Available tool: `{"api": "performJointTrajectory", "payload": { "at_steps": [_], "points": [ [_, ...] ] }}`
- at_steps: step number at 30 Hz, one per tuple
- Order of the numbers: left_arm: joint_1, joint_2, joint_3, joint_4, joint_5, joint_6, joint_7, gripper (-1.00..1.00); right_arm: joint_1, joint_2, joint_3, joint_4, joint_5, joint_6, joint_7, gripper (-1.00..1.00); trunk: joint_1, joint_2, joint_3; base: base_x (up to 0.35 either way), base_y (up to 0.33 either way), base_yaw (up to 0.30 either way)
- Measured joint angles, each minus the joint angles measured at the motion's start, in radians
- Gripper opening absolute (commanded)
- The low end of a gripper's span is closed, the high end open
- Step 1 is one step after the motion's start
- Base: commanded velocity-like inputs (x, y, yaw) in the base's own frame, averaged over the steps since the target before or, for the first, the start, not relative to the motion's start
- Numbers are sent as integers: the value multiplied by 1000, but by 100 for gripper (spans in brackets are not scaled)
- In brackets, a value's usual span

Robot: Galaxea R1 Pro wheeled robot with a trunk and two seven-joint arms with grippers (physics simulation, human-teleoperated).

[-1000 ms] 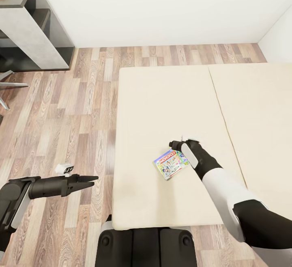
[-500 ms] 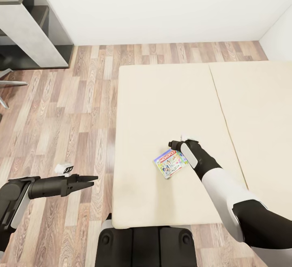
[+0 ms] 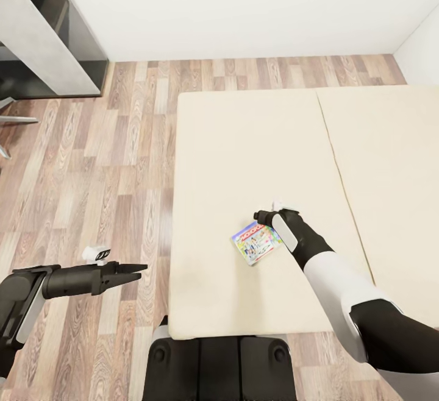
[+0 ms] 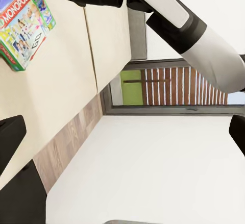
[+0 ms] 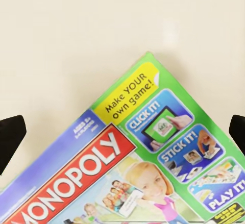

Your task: Put all the toys in the child's room - the three board games (two on the bed and one on the table), the two jigsaw puzzles on the table, and the tennis ball on the table - inside the toy box on the table in the child's room.

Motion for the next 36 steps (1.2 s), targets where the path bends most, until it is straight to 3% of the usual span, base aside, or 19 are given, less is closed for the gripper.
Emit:
{"api": "performJointTrajectory", "payload": {
  "at_steps": [13, 24, 36],
  "points": [
    [0, -1, 0, 0, -1, 0, 0, 100, -7, -13, -1, -41, 0, 3, -2, 100, 0, 0, -18, 0, 0, 0],
    [0, -4, -1, 0, -1, 0, 0, 100, -7, -12, -25, -61, 0, 8, -2, 100, 0, 0, -36, 0, 0, 0],
    [0, -5, -2, 0, -1, 0, 0, 100, -7, -14, -29, -61, -1, 9, -1, 100, 0, 0, -43, 0, 0, 0]
  ]
}}
